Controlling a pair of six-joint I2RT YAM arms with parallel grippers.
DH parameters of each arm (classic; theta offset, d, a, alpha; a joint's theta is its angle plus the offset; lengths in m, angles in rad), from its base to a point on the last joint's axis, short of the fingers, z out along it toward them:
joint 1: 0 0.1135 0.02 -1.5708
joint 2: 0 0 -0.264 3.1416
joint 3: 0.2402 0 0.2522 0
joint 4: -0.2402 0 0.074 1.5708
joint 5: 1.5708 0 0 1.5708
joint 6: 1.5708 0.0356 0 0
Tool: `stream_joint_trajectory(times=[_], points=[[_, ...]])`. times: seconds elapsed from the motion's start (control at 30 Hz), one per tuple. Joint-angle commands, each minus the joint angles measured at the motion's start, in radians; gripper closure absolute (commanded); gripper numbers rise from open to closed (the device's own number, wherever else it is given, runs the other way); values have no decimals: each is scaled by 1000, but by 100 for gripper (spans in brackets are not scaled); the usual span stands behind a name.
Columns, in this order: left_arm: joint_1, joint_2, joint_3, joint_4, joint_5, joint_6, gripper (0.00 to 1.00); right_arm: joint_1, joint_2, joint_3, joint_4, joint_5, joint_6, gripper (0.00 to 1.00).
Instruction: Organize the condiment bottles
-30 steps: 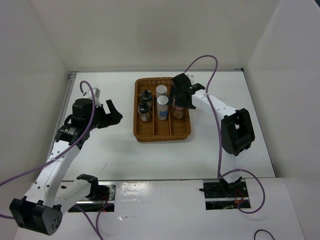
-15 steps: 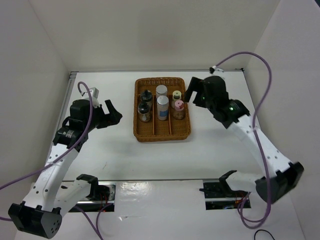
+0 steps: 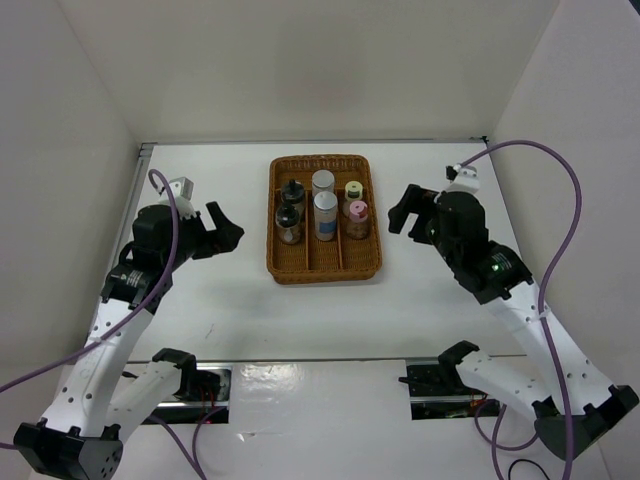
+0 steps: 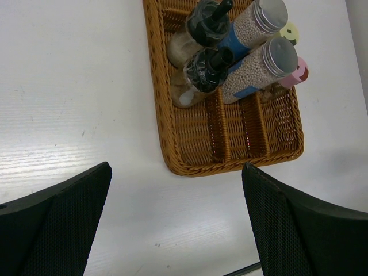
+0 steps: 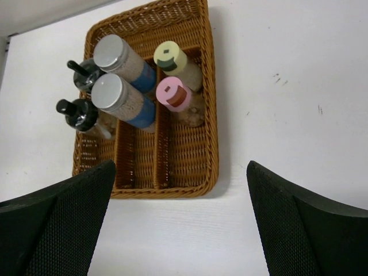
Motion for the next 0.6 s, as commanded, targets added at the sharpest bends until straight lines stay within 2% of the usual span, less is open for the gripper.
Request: stream_joint_trajectory(times=[0.0,0.57], points=[[-2,-12,-3,43,22,3,0,4,-40,-37,8,34,1,1],[-2,-30,-13,52,33,3,0,4,-212,-146,-1,34,10,1]])
